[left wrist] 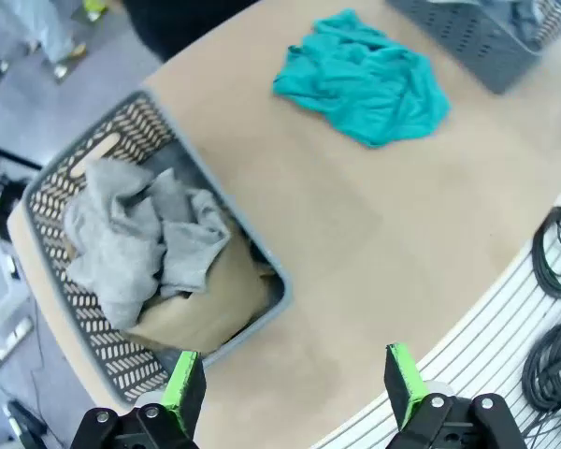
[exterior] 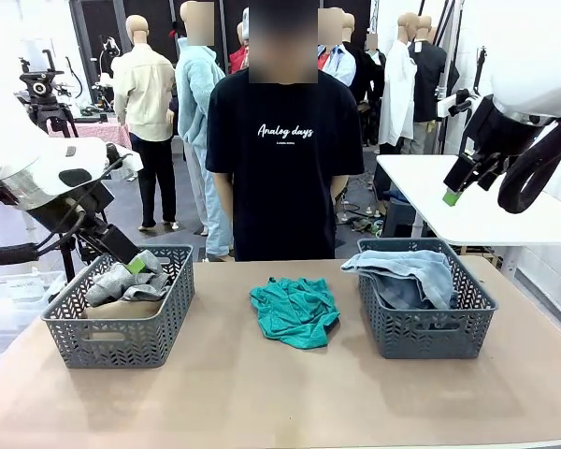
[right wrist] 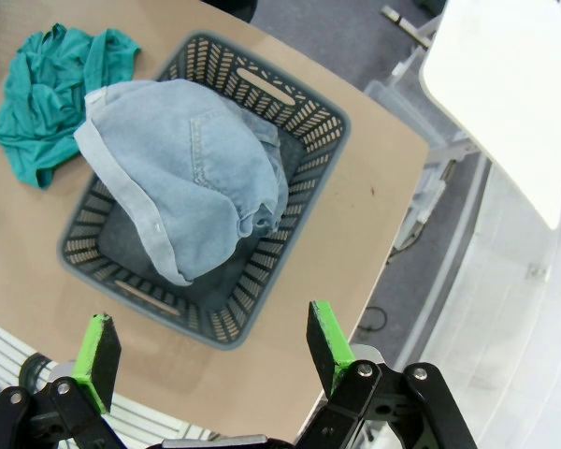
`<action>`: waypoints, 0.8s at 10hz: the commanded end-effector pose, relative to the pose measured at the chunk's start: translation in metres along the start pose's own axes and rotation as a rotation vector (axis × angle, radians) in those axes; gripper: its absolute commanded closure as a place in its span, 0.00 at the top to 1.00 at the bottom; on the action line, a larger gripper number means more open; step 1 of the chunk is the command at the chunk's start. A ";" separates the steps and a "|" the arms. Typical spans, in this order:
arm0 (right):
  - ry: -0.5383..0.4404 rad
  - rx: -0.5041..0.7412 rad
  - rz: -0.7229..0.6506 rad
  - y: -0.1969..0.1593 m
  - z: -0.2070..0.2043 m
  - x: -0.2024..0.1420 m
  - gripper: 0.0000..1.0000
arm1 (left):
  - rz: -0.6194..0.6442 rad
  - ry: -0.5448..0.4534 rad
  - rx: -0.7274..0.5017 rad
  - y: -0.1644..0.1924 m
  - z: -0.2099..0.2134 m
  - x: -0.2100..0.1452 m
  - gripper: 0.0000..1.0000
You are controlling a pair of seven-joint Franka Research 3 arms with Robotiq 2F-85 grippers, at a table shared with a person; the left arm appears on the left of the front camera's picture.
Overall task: Sort the tops and bottoms.
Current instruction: Lift clothes from the center of the table with your right hand.
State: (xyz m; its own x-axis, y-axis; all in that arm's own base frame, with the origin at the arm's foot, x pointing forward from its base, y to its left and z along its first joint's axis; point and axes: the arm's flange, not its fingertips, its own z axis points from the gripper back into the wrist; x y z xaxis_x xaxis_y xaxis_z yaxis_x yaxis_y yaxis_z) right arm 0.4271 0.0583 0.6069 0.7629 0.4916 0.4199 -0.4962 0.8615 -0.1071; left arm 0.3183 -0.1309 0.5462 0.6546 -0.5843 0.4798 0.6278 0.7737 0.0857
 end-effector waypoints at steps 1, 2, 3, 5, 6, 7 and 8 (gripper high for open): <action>0.010 -0.020 -0.010 0.001 -0.001 0.000 1.00 | -0.039 0.021 -0.029 0.005 -0.010 0.023 1.00; 0.010 -0.020 -0.010 0.001 -0.001 0.000 1.00 | -0.051 0.042 -0.051 0.004 -0.016 0.037 1.00; 0.010 -0.020 -0.010 0.001 -0.001 0.000 1.00 | -0.048 0.044 -0.056 0.002 -0.026 0.047 1.00; 0.010 -0.020 -0.010 0.001 -0.001 0.000 1.00 | -0.032 0.048 -0.056 0.003 -0.044 0.066 1.00; 0.010 -0.020 -0.010 0.001 -0.001 0.000 1.00 | -0.041 0.058 -0.060 -0.001 -0.048 0.070 1.00; 0.010 -0.020 -0.010 0.001 -0.001 0.000 1.00 | -0.046 0.058 -0.061 -0.002 -0.050 0.071 1.00; 0.010 -0.020 -0.010 0.001 -0.001 0.000 1.00 | -0.045 0.048 -0.061 0.000 -0.049 0.074 1.00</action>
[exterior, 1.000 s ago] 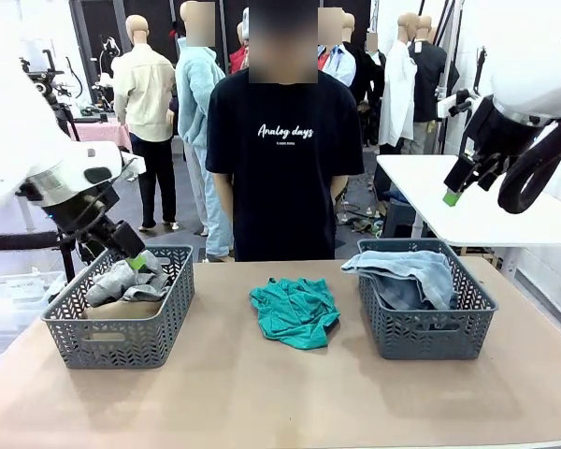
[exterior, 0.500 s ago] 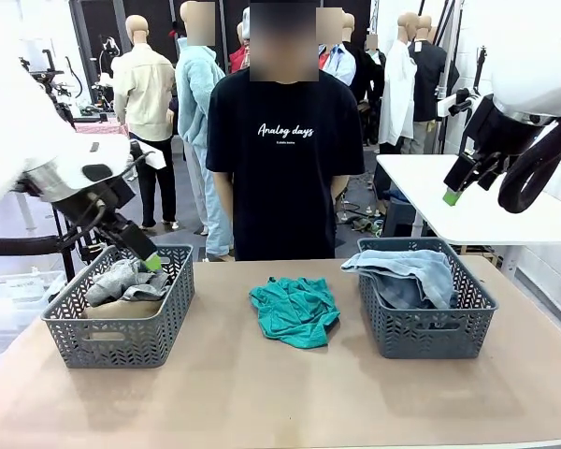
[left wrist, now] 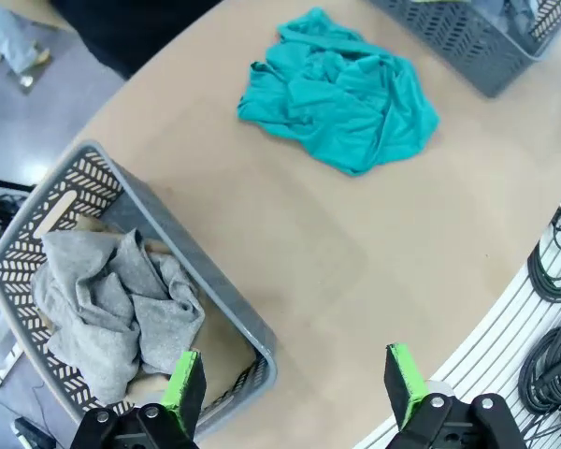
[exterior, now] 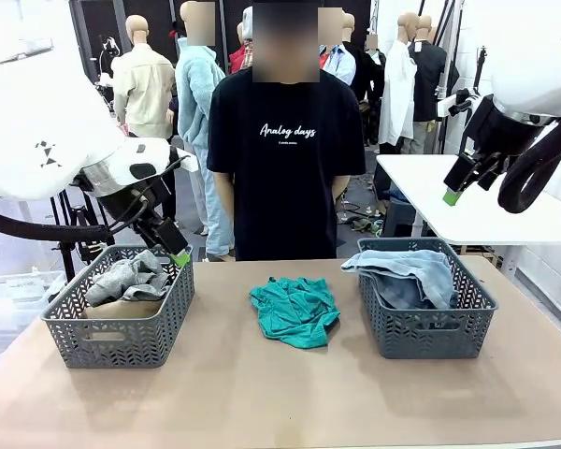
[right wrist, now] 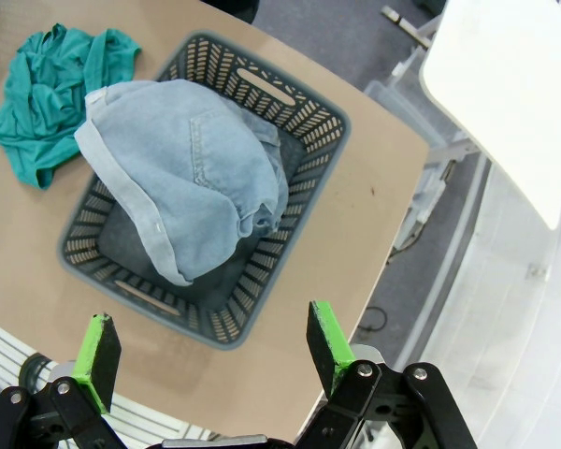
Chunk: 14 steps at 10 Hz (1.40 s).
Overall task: Sort the tops and bottoms.
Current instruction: Lift clothes from the center of the table with your right hand.
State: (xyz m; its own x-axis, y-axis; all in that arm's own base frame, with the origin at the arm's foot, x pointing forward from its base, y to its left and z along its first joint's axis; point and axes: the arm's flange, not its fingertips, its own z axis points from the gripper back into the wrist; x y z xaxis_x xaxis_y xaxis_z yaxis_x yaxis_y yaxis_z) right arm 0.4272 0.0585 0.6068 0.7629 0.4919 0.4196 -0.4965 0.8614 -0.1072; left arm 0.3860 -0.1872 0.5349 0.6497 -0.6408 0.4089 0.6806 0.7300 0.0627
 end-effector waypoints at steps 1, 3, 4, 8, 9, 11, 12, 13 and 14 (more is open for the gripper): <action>0.010 -0.020 -0.010 0.001 -0.001 0.000 1.00 | 0.020 -0.045 0.004 0.004 0.005 0.003 1.00; 0.010 -0.020 -0.010 0.001 -0.001 0.000 1.00 | 0.001 -0.009 0.005 0.000 0.003 0.002 1.00; 0.010 -0.020 -0.010 0.001 -0.001 0.000 1.00 | 0.001 -0.009 0.005 0.000 0.003 0.002 1.00; -0.051 -0.015 0.074 0.012 0.014 0.013 1.00 | 0.001 -0.009 0.005 0.000 0.003 0.002 1.00; -0.088 0.019 0.138 0.018 0.010 0.033 1.00 | 0.001 -0.009 0.005 0.000 0.003 0.002 1.00; -0.138 0.142 0.266 0.019 -0.025 0.083 1.00 | 0.001 -0.009 0.005 0.000 0.003 0.002 1.00; -0.119 0.189 0.311 0.022 -0.055 0.110 1.00 | 0.001 -0.009 0.005 0.000 0.003 0.002 1.00; -0.099 0.227 0.349 0.029 -0.081 0.132 1.00 | 0.001 -0.009 0.005 0.000 0.003 0.002 1.00; -0.074 0.259 0.377 0.038 -0.104 0.150 1.00 | 0.001 -0.009 0.005 0.000 0.003 0.002 1.00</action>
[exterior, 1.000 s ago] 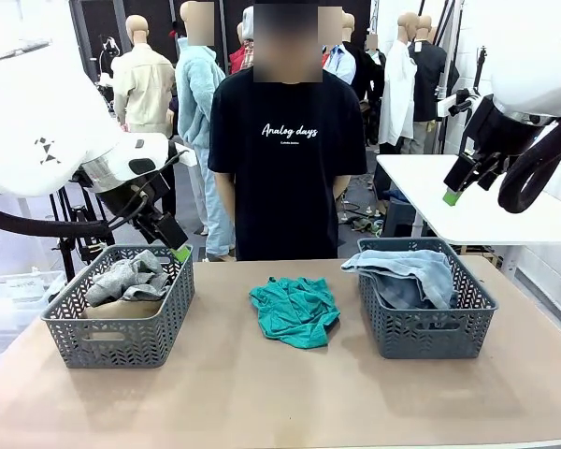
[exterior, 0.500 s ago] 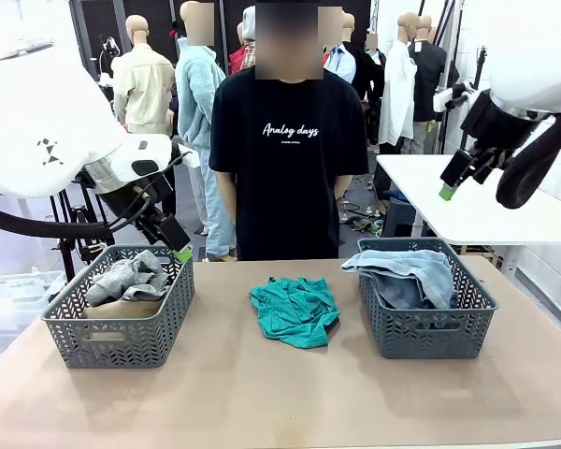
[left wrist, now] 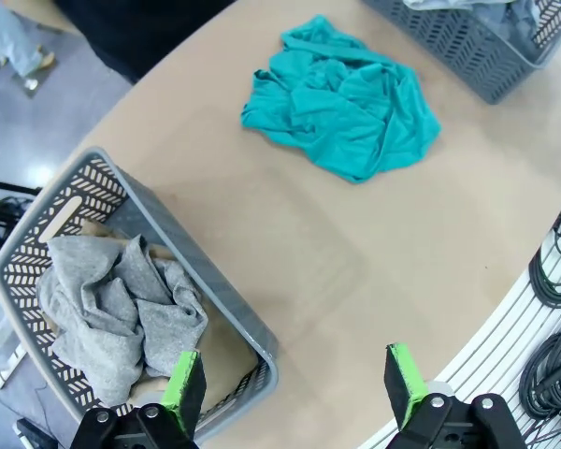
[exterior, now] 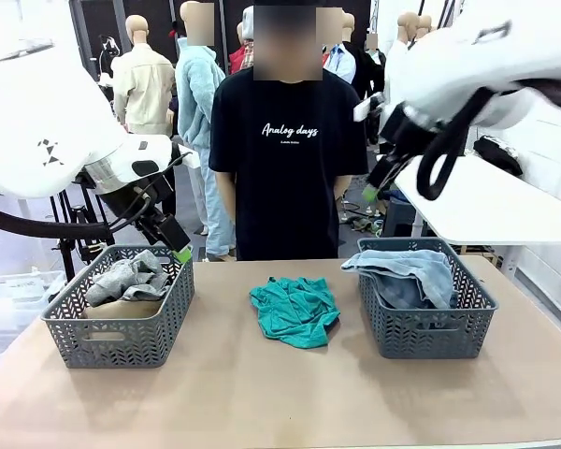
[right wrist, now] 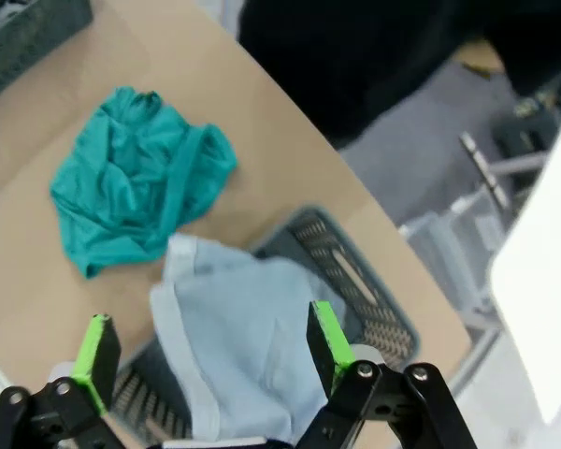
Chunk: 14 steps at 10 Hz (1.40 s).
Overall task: Sort the tops and bottoms.
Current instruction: Lift clothes from the center of the table with your right hand.
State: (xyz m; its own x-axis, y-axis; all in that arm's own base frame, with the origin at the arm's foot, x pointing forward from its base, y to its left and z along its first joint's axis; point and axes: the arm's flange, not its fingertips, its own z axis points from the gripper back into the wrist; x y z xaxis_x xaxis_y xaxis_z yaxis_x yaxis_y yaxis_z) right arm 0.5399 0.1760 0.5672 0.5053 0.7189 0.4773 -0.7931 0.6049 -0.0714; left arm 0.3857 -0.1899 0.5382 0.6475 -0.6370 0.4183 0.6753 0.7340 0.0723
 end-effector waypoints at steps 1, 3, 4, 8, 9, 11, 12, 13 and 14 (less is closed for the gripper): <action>0.038 0.093 0.036 -0.017 -0.029 0.032 1.00 | -0.001 0.001 -0.007 0.002 0.000 -0.001 1.00; 0.061 0.167 0.051 -0.012 -0.070 0.048 1.00 | -0.001 0.001 -0.007 0.002 0.000 -0.001 1.00; 0.082 0.216 0.048 -0.010 -0.090 0.050 1.00 | -0.001 0.001 -0.007 0.002 0.000 -0.001 1.00; 0.072 0.159 0.049 -0.002 -0.088 0.044 1.00 | -0.001 0.001 -0.007 0.002 0.000 -0.001 1.00; 0.094 0.204 0.051 -0.001 -0.098 0.046 1.00 | -0.001 0.001 -0.007 0.002 0.000 -0.001 1.00; 0.124 0.222 0.071 0.020 -0.112 0.044 1.00 | -0.001 0.001 -0.007 0.002 0.000 -0.001 1.00; 0.148 0.254 0.097 0.025 -0.133 0.050 1.00 | -0.001 0.001 -0.007 0.002 0.000 -0.001 1.00; 0.188 0.287 0.113 0.027 -0.158 0.056 1.00 | -0.001 0.001 -0.007 0.002 0.000 -0.001 1.00; 0.215 0.309 0.124 0.031 -0.178 0.060 1.00 | -0.001 0.001 -0.007 0.002 0.000 -0.001 1.00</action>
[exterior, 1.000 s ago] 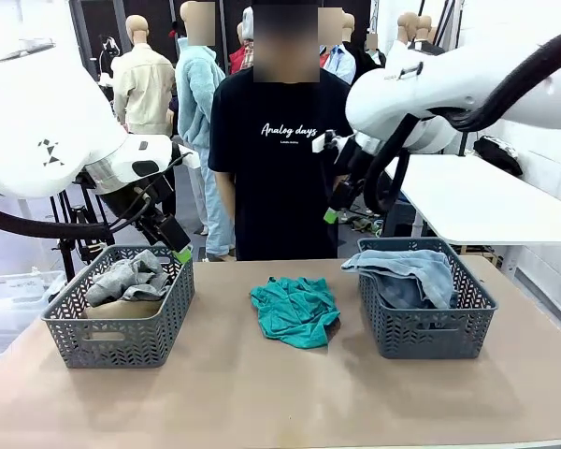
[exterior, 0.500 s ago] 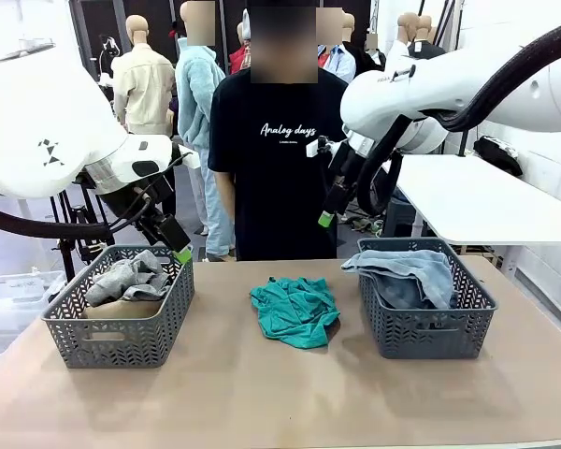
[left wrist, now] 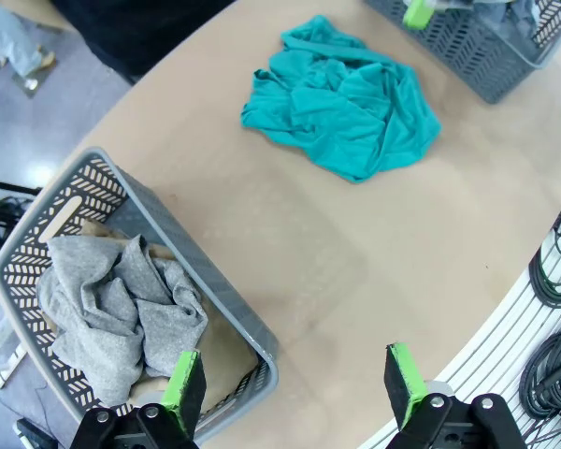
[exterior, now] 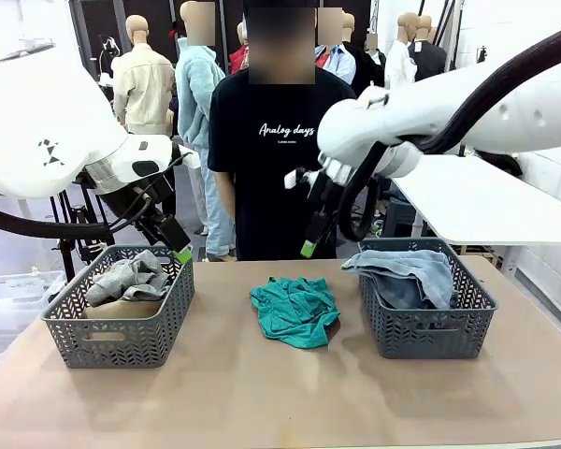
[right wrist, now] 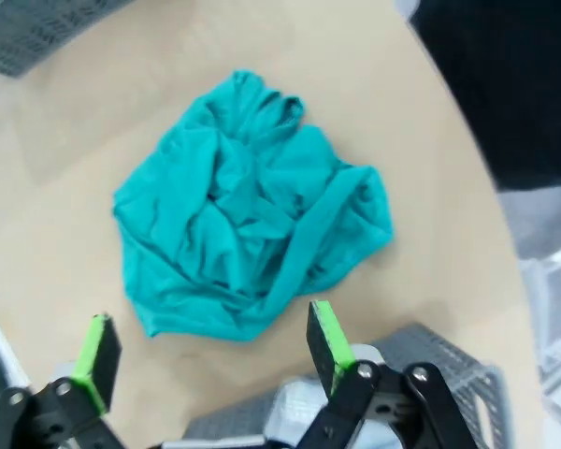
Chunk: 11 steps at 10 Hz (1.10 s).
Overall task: Sort the tops and bottoms.
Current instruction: Lift clothes from the center of the table with your right hand.
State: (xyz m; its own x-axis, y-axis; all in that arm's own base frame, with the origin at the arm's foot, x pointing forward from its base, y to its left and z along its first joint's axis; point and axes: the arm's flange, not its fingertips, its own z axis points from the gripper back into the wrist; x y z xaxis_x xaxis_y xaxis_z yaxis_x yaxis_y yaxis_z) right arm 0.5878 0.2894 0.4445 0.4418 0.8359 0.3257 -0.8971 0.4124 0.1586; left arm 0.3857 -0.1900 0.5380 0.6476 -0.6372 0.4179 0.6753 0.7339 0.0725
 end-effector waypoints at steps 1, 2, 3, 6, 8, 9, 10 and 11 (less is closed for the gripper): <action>0.082 0.022 0.015 -0.015 -0.027 0.020 1.00 | -0.001 0.000 -0.007 0.002 0.000 -0.001 1.00; 0.118 0.045 0.032 -0.018 -0.047 0.025 1.00 | -0.001 0.000 -0.007 0.002 0.000 -0.001 1.00; 0.146 0.026 0.038 -0.019 -0.063 0.029 1.00 | -0.001 0.000 -0.007 0.002 0.000 -0.001 1.00; 0.186 0.015 0.035 -0.025 -0.098 0.041 1.00 | -0.001 0.000 -0.007 0.002 0.000 -0.001 1.00; 0.210 0.076 0.060 -0.028 -0.113 0.046 1.00 | -0.001 0.000 -0.007 0.002 0.000 -0.001 1.00; 0.222 0.084 0.069 -0.026 -0.119 0.048 1.00 | -0.001 0.000 -0.007 0.002 0.000 -0.001 1.00; 0.244 0.095 0.080 -0.024 -0.125 0.049 1.00 | -0.001 0.000 -0.007 0.002 0.000 -0.001 1.00; 0.265 0.098 0.094 -0.022 -0.130 0.049 1.00 | -0.001 0.000 -0.007 0.002 0.000 -0.001 1.00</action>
State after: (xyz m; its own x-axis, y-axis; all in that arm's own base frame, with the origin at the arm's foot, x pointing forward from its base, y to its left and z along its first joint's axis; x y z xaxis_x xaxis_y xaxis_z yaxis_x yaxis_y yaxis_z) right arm 0.6219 0.3629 0.3334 0.3588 0.9248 0.1264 -0.9148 0.3215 0.2444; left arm 0.3858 -0.1899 0.5380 0.6477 -0.6371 0.4178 0.6752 0.7341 0.0725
